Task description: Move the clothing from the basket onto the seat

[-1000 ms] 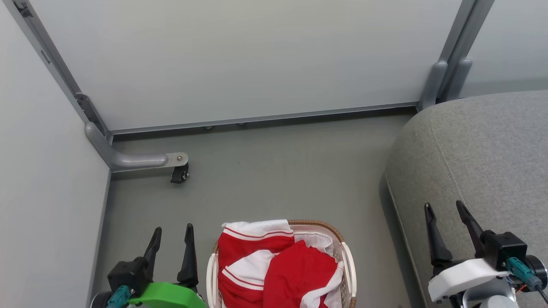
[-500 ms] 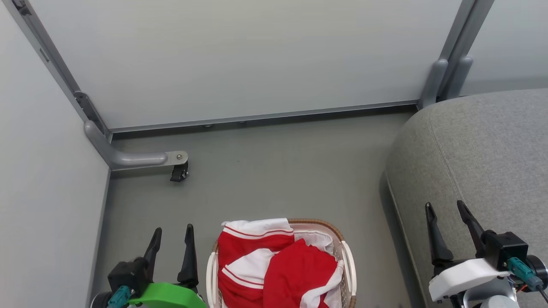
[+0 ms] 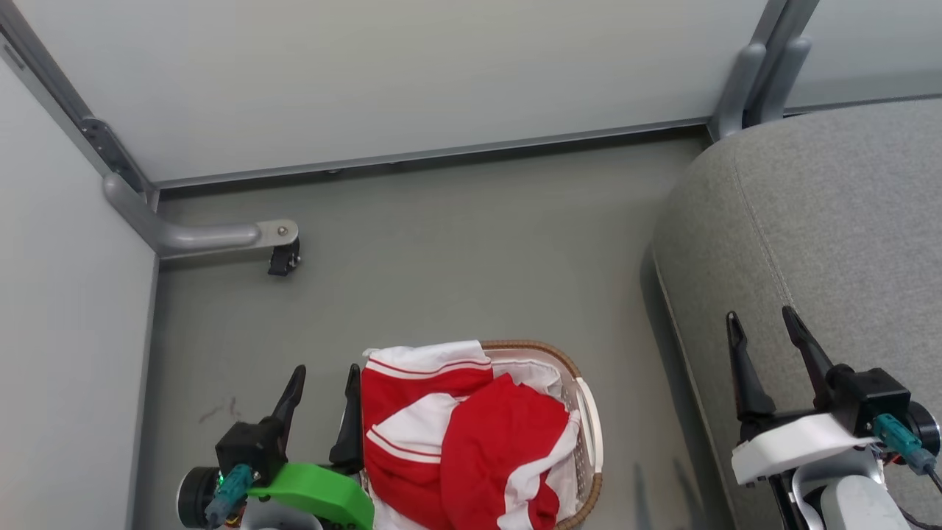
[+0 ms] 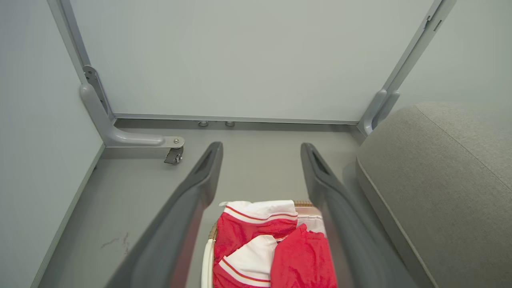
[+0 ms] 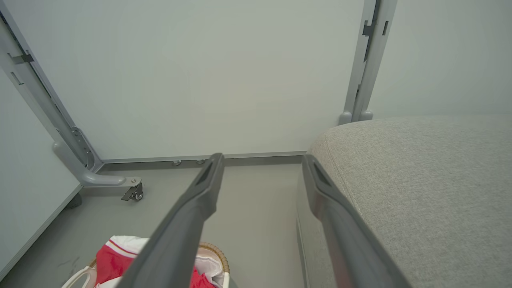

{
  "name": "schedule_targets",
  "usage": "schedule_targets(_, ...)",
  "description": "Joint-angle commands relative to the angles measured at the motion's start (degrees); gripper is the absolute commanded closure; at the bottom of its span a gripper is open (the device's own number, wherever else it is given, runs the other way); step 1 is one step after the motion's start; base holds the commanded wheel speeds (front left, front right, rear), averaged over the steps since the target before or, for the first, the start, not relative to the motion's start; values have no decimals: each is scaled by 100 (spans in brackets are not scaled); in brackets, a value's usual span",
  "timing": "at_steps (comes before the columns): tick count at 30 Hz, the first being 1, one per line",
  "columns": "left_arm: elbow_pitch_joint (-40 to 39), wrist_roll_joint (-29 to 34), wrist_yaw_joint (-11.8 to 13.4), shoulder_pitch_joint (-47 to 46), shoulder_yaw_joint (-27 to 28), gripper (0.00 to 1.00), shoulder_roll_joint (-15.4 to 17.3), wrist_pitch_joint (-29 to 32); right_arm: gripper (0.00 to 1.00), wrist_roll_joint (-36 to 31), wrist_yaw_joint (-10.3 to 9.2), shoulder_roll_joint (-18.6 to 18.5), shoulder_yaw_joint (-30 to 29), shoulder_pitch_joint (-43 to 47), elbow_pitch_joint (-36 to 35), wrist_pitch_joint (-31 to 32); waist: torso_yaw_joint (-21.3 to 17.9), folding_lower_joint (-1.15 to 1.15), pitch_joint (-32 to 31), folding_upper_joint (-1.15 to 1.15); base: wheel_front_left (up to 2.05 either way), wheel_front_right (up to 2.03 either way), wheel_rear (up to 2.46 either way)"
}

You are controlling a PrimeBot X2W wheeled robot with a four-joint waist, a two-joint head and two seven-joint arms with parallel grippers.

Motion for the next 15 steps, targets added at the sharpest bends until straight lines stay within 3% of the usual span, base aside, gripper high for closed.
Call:
schedule_targets(1,59,60,-23,-189,-46,0,32,-4,0,-42,0,-27,6,-131,-56,-28,-217,0,510,0,0,0,0)
schedule_targets(15,1410,271,-171,-1702,-924,0,34,-4,0,111,-1,-23,206,-997,-438,-28,-754,0,2290,0,0,0,0)
